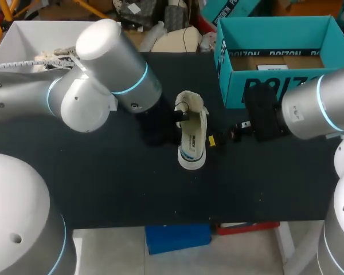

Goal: Take the shoe out of the shoebox, open the shoe tongue, remove and reinsert the insole, then place the shoe into the shoebox

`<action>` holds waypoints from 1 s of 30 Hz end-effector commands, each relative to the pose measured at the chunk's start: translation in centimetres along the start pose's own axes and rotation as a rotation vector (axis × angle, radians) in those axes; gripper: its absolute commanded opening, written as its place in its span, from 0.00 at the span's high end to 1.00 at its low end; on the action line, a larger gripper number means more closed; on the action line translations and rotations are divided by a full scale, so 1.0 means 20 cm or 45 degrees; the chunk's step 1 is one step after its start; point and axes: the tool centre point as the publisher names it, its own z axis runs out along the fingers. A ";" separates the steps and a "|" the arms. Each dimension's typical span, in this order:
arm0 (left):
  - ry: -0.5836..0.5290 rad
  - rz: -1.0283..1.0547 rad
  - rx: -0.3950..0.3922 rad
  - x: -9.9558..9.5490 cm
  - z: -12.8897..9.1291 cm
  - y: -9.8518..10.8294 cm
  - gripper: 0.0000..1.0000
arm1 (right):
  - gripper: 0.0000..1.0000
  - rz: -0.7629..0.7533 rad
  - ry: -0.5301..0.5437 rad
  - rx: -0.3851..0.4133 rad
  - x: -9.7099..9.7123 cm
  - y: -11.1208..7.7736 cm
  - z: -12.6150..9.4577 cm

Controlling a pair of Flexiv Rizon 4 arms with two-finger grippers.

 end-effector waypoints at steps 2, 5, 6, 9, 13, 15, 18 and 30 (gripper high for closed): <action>0.061 -0.010 -0.018 0.01 0.06 0.02 1.00 | 0.00 0.001 -0.002 0.001 0.00 0.00 0.00; 0.067 -0.013 -0.014 0.01 0.09 0.03 1.00 | 0.00 0.001 -0.002 0.001 0.00 0.00 0.00; 0.067 -0.014 -0.012 0.01 0.11 0.03 1.00 | 0.00 0.001 -0.002 0.001 0.00 0.00 0.00; 0.089 -0.015 0.005 0.03 0.16 0.04 1.00 | 0.00 0.001 -0.002 0.001 0.00 0.00 0.00; 0.066 -0.011 0.003 0.00 0.20 0.04 1.00 | 0.00 0.001 -0.002 0.001 0.00 0.00 0.00; 0.062 -0.008 0.016 -0.01 0.22 0.03 1.00 | 0.00 0.001 -0.002 0.001 0.00 0.00 0.00; 0.063 -0.008 0.031 -0.02 0.25 0.03 1.00 | 0.00 0.001 -0.002 0.001 0.00 0.00 0.00; 0.103 -0.028 0.099 0.01 0.33 0.01 1.00 | 0.00 0.001 -0.002 0.001 0.00 0.00 0.00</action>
